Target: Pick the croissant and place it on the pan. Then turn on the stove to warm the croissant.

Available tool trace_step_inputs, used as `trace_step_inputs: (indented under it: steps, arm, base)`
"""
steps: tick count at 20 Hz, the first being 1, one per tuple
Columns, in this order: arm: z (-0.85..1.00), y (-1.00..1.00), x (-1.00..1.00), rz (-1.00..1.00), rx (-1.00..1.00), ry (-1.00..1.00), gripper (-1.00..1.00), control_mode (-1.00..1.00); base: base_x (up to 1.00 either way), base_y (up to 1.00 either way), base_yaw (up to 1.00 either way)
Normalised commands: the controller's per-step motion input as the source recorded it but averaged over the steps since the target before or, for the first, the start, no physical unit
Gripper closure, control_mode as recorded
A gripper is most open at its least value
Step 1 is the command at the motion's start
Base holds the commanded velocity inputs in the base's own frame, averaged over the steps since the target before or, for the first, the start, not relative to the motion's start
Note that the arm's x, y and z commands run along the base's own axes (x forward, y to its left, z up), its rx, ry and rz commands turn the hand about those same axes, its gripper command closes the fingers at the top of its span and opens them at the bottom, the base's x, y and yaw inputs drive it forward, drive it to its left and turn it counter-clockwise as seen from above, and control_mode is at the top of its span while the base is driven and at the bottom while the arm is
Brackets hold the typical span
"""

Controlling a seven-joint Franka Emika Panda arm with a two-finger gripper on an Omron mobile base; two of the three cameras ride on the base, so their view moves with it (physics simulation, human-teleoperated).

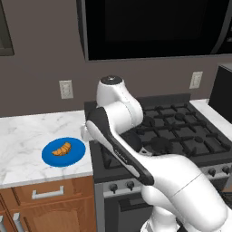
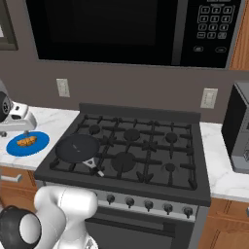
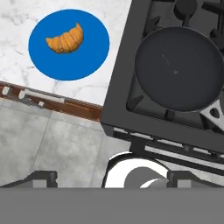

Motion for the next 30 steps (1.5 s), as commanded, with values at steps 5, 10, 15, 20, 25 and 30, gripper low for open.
trace_step_inputs:
  steps: [5, 10, 15, 20, 25, 30]
  arm:
    - [-0.24, 0.35, 0.27, 0.00, 0.00, 0.12, -1.00, -1.00]
    - [-0.26, 0.34, 0.36, 0.00, 0.00, 0.13, -1.00, -1.00]
    - [-0.22, 0.29, 0.26, -0.05, 0.00, 0.09, -1.00, -1.00]
    - [-0.14, 0.19, 0.11, -0.21, 0.00, 0.01, -1.00, -1.00]
    - [-0.15, 0.02, 0.00, -0.29, 0.00, 0.00, -1.00, -1.00]
    - [-0.17, 0.00, 0.00, -0.22, 0.00, -0.06, -1.00, -1.00]
  base:
    - [0.00, 0.00, 0.00]
    - [0.00, 0.00, 0.00]
    - [0.00, 0.00, 0.00]
    - [0.00, 0.00, 0.00]
    - [0.00, 0.00, 0.00]
    - [0.00, 0.00, 0.00]
